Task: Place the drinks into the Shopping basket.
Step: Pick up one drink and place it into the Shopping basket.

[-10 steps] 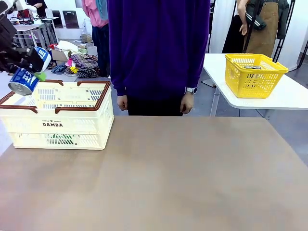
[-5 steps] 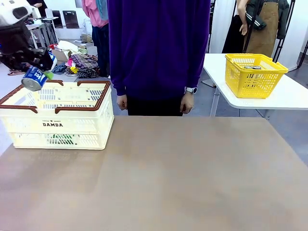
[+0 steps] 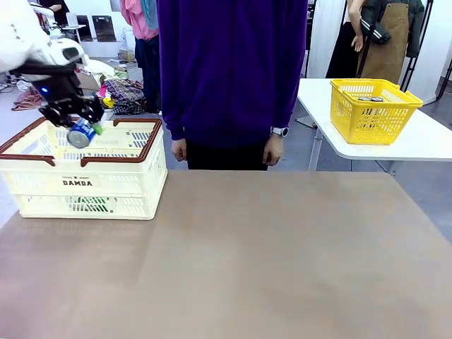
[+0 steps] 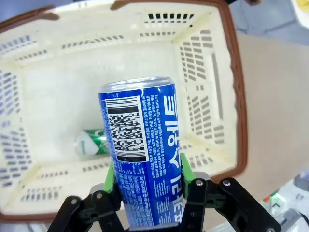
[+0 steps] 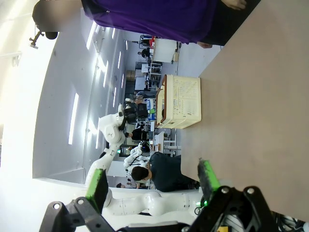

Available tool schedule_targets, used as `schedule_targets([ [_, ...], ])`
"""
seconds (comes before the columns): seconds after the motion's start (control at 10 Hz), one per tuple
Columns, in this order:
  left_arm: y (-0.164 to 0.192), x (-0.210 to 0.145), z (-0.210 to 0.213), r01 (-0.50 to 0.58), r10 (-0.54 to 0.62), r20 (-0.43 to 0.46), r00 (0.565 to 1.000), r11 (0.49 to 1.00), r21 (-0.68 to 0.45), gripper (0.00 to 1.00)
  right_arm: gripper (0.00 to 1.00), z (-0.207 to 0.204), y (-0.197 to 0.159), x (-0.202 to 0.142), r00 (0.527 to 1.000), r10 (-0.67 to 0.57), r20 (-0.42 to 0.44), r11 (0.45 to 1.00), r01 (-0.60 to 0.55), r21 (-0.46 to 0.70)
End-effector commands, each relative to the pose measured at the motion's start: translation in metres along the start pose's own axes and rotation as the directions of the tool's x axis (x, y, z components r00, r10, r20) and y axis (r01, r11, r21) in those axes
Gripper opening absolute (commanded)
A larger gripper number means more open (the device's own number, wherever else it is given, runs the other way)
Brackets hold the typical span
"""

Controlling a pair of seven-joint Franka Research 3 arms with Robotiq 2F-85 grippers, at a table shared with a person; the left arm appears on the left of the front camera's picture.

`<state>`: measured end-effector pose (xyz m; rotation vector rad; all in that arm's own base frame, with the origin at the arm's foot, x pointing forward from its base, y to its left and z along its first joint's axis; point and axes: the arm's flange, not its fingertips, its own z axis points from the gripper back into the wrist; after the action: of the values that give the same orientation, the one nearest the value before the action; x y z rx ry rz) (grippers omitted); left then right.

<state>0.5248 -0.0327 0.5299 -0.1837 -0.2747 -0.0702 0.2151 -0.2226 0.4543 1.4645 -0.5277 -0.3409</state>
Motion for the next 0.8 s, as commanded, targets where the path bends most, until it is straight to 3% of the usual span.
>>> schedule_targets([
  [0.0,0.002,0.038,-0.013,0.009,-0.009,-0.016,1.0,1.0,-0.024,0.0,1.0,0.0,0.004,0.002,1.0,-0.002,0.008,1.0,0.002,0.021],
  [0.7,-0.009,0.055,-0.104,-0.002,-0.004,-0.207,0.978,1.0,-0.03,0.0,1.0,0.0,0.004,0.002,1.0,-0.002,0.008,1.0,0.002,0.021],
])
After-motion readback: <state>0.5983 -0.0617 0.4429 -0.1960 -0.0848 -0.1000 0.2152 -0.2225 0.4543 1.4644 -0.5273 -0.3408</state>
